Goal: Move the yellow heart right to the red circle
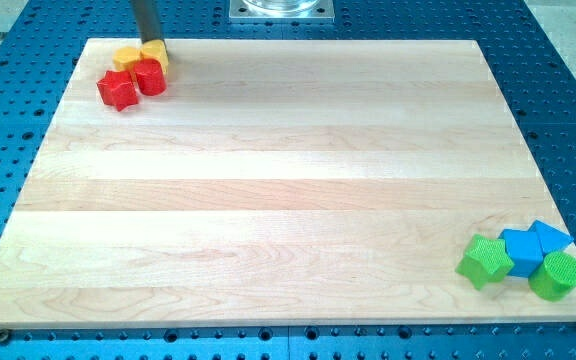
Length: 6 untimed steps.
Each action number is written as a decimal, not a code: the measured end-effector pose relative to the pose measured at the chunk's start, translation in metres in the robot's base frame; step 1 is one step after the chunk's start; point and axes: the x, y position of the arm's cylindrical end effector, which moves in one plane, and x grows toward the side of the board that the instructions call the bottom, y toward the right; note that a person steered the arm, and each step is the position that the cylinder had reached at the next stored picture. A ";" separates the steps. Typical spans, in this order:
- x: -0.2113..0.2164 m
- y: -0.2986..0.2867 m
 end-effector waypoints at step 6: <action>0.157 0.011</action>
